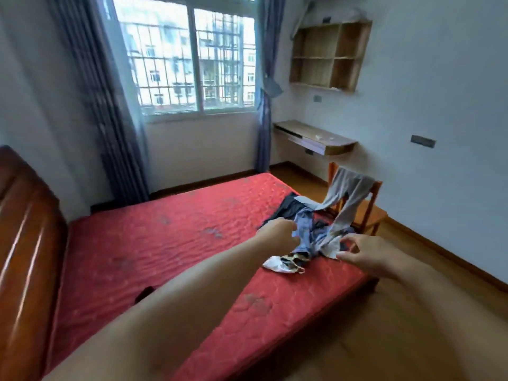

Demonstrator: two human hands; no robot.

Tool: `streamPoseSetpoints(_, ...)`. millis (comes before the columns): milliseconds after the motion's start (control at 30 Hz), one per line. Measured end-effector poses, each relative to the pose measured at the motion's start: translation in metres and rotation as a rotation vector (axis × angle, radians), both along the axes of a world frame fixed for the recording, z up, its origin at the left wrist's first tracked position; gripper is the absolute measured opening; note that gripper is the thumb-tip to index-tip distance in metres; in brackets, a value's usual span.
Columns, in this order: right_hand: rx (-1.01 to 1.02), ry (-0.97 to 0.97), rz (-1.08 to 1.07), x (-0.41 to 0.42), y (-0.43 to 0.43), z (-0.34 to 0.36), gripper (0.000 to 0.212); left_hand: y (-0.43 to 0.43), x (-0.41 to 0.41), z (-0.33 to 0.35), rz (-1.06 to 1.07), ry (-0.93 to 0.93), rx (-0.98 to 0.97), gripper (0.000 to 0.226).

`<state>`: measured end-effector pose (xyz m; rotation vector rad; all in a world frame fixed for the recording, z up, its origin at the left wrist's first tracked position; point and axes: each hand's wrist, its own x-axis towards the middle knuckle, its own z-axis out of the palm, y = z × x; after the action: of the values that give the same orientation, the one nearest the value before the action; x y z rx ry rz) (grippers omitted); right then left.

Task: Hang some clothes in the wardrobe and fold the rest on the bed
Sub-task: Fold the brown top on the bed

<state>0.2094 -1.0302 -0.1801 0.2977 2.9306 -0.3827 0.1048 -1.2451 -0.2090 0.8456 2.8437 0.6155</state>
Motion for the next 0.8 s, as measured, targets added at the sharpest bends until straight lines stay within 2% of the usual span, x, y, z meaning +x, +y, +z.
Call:
streamPoseSetpoints(100,-0.034,-0.031,0.168,-0.058,-0.048,-0.015,0.055,-0.068,-0.005,-0.007,0.187,-0.006,-0.004,0.038)
streamPoseSetpoints(267,-0.111,-0.04,0.455,-0.134,-0.154,-0.042,0.049,-0.185,0.0,-0.028,0.526,-0.039,-0.039,0.044)
streamPoseSetpoints(433,-0.103,-0.089,0.693,-0.189,-0.258,-0.078,0.053,-0.276,-0.004,-0.064,0.797,-0.135,-0.074,0.046)
streamPoseSetpoints(633,-0.047,-0.174,0.8,-0.26,-0.341,-0.133,0.053,-0.342,-0.039,-0.123,0.915,-0.249,-0.069,0.047)
streamPoseSetpoints(800,0.002,-0.277,0.815,-0.308,-0.382,-0.172,0.05,-0.383,-0.078,-0.147,0.91,-0.311,-0.002,0.049)
